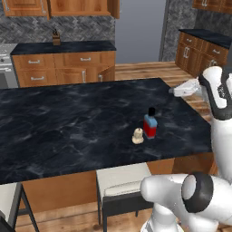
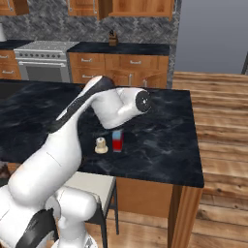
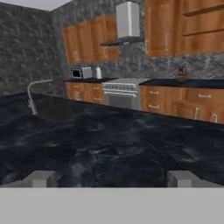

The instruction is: Get the candle and the liquor from the cabinet and move them to the dining counter.

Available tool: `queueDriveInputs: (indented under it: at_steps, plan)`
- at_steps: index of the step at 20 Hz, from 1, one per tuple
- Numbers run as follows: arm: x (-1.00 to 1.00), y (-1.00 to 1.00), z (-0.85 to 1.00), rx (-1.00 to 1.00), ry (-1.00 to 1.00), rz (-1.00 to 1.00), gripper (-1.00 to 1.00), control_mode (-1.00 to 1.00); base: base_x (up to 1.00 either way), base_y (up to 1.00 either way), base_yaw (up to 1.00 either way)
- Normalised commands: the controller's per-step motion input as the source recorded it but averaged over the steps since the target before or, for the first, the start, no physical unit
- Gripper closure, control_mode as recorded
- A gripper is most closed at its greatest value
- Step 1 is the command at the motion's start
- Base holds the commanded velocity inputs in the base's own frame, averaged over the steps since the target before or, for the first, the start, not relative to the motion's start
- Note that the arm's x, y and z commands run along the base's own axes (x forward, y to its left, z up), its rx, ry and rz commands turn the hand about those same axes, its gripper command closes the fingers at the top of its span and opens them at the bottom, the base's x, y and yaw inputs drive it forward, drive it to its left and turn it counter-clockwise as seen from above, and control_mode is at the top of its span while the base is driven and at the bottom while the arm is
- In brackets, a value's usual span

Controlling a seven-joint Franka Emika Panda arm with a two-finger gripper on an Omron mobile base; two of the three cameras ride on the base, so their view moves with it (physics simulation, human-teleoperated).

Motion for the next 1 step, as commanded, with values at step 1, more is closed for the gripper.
queueDriveInputs:
  at_steps: [1]
  plan:
    - [-0.69, 0.24, 0.39, -0.05, 0.16, -0.35, -1.00, -1.00, 0.00, 0.00, 0.00]
